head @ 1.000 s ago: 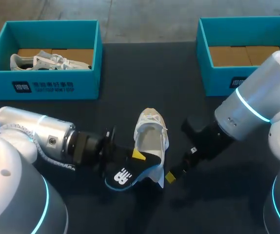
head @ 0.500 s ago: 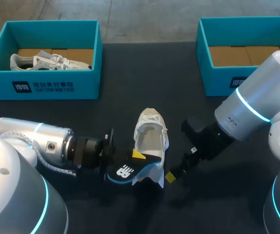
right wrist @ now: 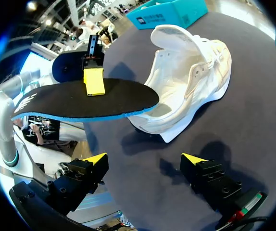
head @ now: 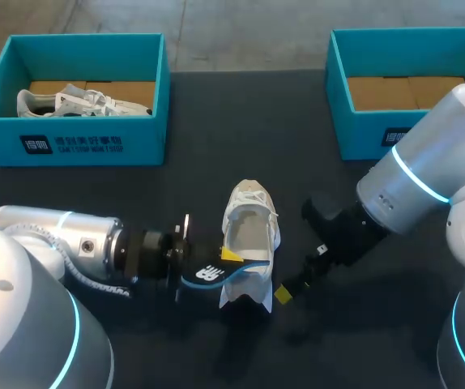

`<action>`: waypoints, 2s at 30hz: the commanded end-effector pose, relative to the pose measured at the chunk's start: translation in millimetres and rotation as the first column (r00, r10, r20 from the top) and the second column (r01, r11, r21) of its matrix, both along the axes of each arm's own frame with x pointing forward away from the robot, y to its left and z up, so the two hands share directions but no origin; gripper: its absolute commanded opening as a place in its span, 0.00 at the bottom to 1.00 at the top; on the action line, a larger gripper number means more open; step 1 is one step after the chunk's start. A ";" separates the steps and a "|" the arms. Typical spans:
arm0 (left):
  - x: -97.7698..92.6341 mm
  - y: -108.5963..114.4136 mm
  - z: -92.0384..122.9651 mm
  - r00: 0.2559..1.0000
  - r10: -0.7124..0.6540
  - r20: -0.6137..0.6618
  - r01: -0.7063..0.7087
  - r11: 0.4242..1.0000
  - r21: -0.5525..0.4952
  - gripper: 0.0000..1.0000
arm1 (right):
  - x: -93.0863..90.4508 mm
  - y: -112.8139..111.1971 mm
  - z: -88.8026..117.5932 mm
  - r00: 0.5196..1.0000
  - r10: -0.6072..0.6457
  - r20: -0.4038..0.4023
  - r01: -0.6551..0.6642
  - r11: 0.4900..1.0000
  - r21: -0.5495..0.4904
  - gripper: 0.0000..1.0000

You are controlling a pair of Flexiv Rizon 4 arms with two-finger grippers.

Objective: Take the shoe out of the shoebox, open the shoe tongue, remove and reinsert the insole, then place the shoe into the shoebox

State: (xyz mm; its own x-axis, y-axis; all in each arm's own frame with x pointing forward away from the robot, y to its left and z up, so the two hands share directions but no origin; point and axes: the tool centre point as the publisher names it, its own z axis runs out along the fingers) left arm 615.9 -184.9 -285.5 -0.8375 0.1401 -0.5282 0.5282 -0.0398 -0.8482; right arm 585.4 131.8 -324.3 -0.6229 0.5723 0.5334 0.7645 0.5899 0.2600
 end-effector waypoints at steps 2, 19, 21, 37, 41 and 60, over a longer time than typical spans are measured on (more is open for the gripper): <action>1.0 1.5 3.0 1.000 0.010 0.003 -0.010 1.000 0.004 0.00 | -1.5 2.1 -0.7 1.000 -0.003 0.002 0.003 1.000 -0.005 1.00; -4.8 16.5 8.9 0.999 0.026 0.031 -0.027 0.999 0.027 0.00 | -1.5 2.1 -0.7 1.000 -0.003 0.002 0.003 1.000 -0.005 1.00; -4.5 18.2 8.1 0.999 0.030 0.032 -0.031 0.999 0.026 0.00 | -1.5 2.1 -0.7 1.000 -0.003 0.002 0.003 1.000 -0.005 1.00; 4.4 14.6 -2.5 0.997 -0.028 0.070 0.027 0.999 0.028 0.00 | -1.5 2.1 -0.7 1.000 -0.003 0.002 0.003 1.000 -0.005 1.00; 7.5 13.4 -5.2 0.994 -0.044 0.097 0.043 0.999 0.014 0.00 | -1.5 2.1 -0.7 1.000 -0.003 0.002 0.003 1.000 -0.005 1.00; 15.4 5.9 -18.3 0.985 -0.068 0.158 0.063 0.997 0.040 0.00 | -1.5 2.1 -0.7 1.000 -0.003 0.002 0.003 1.000 -0.005 1.00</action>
